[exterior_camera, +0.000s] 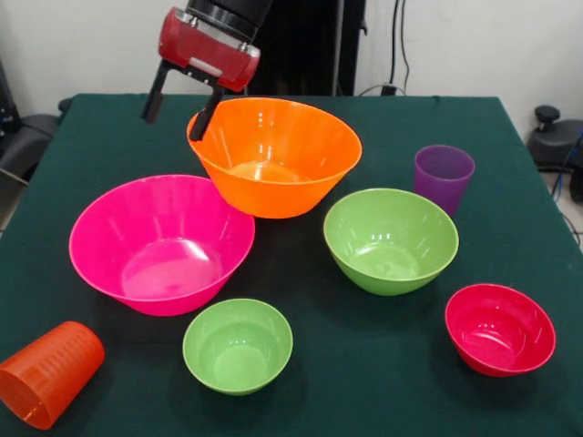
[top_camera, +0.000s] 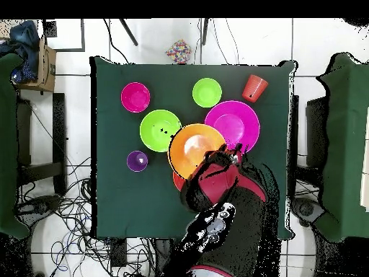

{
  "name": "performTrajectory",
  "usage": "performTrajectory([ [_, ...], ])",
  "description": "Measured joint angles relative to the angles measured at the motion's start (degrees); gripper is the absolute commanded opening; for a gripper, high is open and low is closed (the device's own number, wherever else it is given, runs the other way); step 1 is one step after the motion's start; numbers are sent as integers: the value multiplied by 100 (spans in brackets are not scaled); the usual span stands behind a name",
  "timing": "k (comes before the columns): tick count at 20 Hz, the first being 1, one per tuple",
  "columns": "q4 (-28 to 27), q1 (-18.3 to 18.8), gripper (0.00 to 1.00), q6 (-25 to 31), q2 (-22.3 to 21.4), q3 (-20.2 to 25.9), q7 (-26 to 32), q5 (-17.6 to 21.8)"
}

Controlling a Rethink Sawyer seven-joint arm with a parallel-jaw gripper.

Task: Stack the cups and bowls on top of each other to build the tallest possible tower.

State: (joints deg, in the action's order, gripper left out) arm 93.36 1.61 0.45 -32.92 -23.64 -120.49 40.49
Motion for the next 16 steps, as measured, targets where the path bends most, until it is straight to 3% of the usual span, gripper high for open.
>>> performTrajectory([
  [16, -132, -205, 100, -518, 657, -740, 0, -31],
])
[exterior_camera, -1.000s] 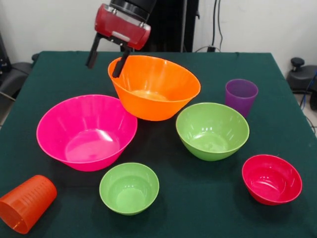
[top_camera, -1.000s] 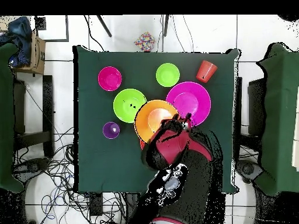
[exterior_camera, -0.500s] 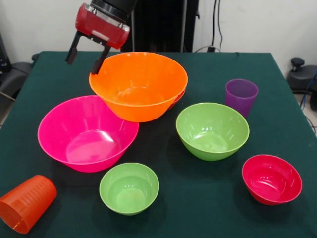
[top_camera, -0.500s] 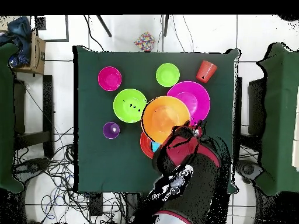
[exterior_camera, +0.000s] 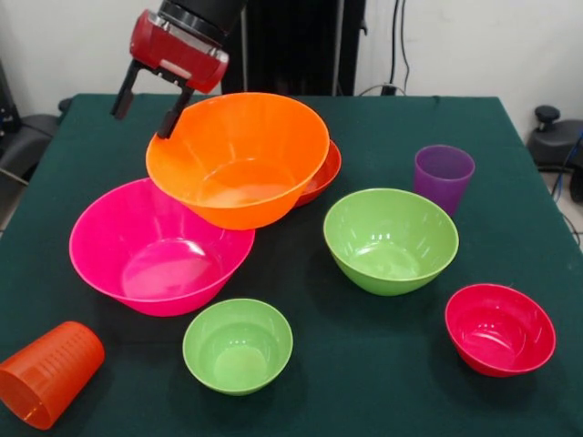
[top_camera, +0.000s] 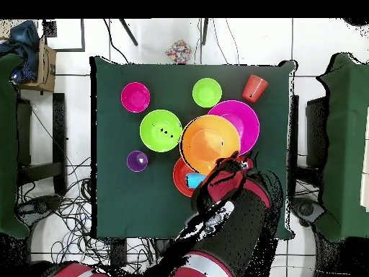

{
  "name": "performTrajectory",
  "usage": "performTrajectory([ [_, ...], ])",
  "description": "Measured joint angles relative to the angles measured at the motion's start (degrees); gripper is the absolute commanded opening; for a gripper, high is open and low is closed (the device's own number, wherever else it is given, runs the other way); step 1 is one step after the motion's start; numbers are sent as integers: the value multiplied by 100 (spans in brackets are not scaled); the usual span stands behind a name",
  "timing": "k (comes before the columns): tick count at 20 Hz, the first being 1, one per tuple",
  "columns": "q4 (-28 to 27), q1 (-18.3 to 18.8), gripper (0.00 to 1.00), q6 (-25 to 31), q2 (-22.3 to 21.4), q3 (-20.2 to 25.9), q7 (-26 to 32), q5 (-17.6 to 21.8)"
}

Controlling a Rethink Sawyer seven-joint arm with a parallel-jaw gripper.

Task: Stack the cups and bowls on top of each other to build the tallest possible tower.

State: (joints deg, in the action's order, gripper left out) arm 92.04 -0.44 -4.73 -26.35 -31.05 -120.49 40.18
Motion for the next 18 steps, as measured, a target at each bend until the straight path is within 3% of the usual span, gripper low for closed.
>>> performTrajectory([
  [15, -26, 35, 100, -37, 35, -59, 0, -4],
  [18, 106, 495, 100, 93, -383, 497, 0, 27],
])
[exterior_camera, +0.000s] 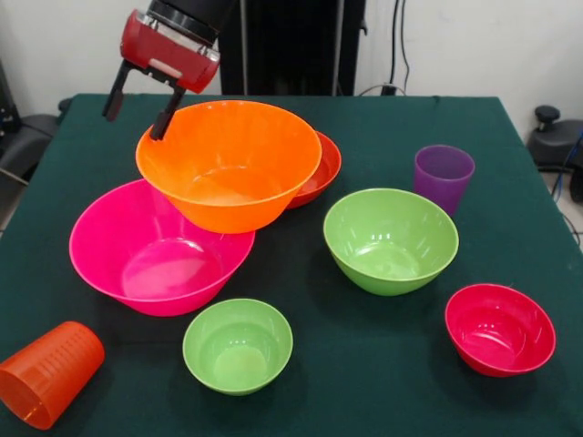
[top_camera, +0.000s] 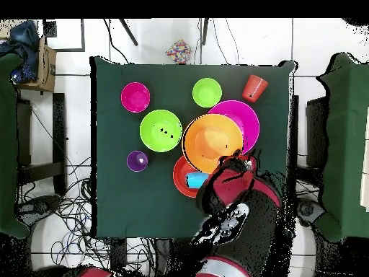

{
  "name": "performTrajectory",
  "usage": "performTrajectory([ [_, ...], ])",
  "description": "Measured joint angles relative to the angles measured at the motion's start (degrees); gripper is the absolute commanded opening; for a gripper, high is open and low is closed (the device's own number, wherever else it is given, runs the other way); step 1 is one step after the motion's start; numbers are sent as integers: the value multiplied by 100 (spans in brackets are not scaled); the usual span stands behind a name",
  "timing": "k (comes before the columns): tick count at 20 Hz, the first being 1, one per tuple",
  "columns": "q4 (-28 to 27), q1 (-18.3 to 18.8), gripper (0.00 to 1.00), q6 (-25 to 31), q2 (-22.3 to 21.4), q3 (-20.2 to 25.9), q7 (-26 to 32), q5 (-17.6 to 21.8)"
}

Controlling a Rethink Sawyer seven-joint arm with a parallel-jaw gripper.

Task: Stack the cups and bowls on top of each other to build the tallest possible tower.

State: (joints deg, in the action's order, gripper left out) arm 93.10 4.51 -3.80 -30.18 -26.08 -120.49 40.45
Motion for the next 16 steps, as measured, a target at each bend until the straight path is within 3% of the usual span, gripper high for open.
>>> performTrajectory([
  [2, 173, 397, 100, 171, -313, 458, 1, -37],
  [5, 672, 1369, 100, 783, -1012, 1513, 41, -384],
  [6, 914, 1789, 100, 1116, -1310, 1944, 85, -623],
  [7, 1293, 2400, 100, 1741, -1779, 2574, 185, -1101],
  [10, 1723, 2990, 100, 2621, -2372, 3254, 377, -1798],
  [16, 2074, 3407, 100, 4125, -3345, 4257, 893, -2736],
])
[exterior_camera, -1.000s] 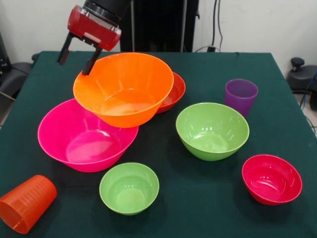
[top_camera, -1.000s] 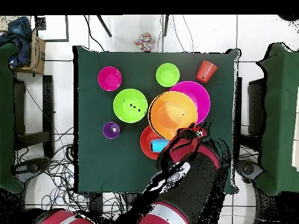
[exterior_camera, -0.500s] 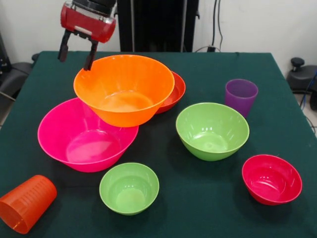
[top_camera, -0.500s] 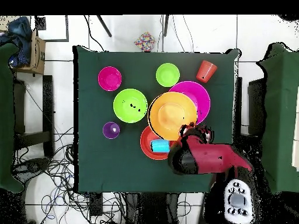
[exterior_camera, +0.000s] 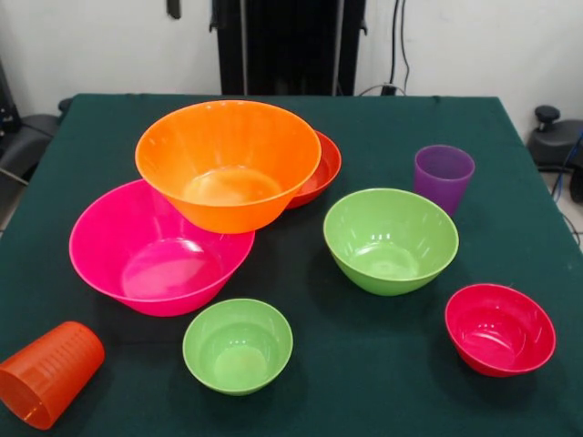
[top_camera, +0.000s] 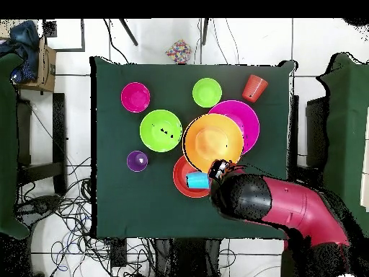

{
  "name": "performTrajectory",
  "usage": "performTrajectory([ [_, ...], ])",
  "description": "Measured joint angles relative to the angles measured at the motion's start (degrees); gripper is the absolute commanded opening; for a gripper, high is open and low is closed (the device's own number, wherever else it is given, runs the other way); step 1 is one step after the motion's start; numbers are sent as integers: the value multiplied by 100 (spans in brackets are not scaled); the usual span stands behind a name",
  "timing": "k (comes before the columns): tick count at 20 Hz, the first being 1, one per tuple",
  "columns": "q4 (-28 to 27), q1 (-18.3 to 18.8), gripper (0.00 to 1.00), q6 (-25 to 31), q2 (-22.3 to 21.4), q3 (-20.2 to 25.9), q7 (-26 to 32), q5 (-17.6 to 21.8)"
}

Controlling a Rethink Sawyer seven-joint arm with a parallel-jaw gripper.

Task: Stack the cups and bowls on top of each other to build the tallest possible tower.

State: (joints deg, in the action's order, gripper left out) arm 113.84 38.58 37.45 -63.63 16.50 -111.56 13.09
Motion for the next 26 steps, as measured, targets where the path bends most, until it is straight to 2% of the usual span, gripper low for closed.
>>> performTrajectory([
  [4, -19, 6, 100, 531, -339, 416, 226, -259],
  [7, -69, 11, 100, 657, -425, 632, 279, -291],
  [13, -324, -88, 100, 627, -266, 831, 279, -290],
  [16, -461, -280, 100, 510, -113, 835, 279, -290],
  [17, -543, -482, 100, 408, -19, 836, 272, -290],
  [22, -675, -954, 100, 275, 108, 790, 244, -287],
  [26, -875, -1794, 100, 146, 303, 549, 16, -279],
])
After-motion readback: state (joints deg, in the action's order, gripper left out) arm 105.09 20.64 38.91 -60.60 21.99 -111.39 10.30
